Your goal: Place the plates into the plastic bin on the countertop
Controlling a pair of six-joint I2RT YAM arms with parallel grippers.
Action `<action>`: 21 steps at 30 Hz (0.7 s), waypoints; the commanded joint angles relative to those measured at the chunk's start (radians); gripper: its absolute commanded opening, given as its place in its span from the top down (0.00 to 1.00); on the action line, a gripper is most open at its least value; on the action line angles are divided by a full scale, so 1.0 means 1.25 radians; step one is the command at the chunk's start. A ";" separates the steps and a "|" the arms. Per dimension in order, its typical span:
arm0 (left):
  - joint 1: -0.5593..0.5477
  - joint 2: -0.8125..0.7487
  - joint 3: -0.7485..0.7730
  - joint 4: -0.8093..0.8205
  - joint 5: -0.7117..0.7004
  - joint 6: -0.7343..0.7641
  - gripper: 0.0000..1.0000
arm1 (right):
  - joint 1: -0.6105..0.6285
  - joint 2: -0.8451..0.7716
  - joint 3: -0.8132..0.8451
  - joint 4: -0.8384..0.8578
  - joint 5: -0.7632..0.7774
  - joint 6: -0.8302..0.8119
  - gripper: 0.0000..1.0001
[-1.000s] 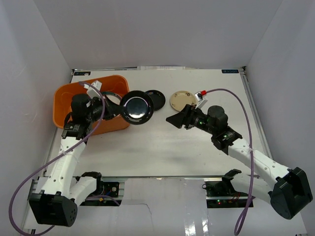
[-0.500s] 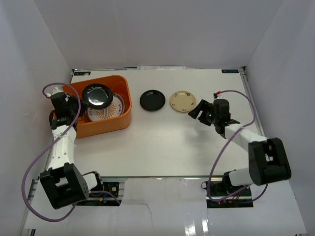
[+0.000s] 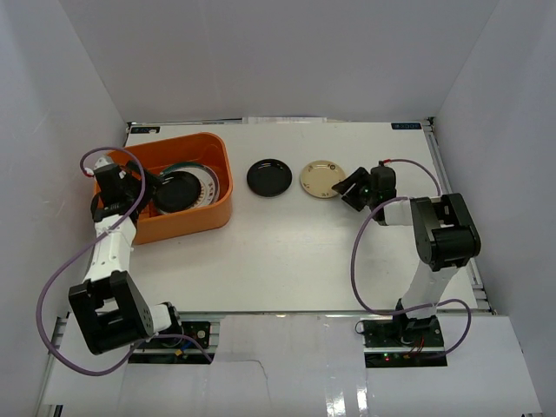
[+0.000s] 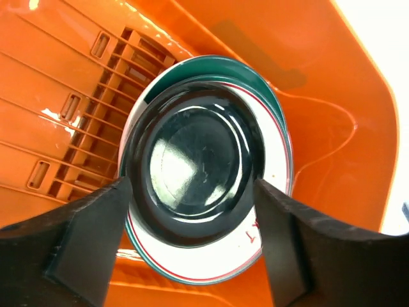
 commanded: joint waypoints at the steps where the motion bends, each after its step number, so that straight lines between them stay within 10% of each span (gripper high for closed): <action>1: 0.005 -0.047 -0.001 0.023 -0.006 0.008 0.09 | -0.002 0.061 0.040 0.044 0.023 0.053 0.38; 12: -0.024 -0.263 0.023 0.043 0.065 0.030 0.02 | -0.007 0.085 0.072 0.067 0.048 0.109 0.92; 21: -0.234 -0.286 0.035 0.043 0.337 0.068 0.02 | -0.012 -0.260 -0.128 0.127 -0.043 0.033 0.92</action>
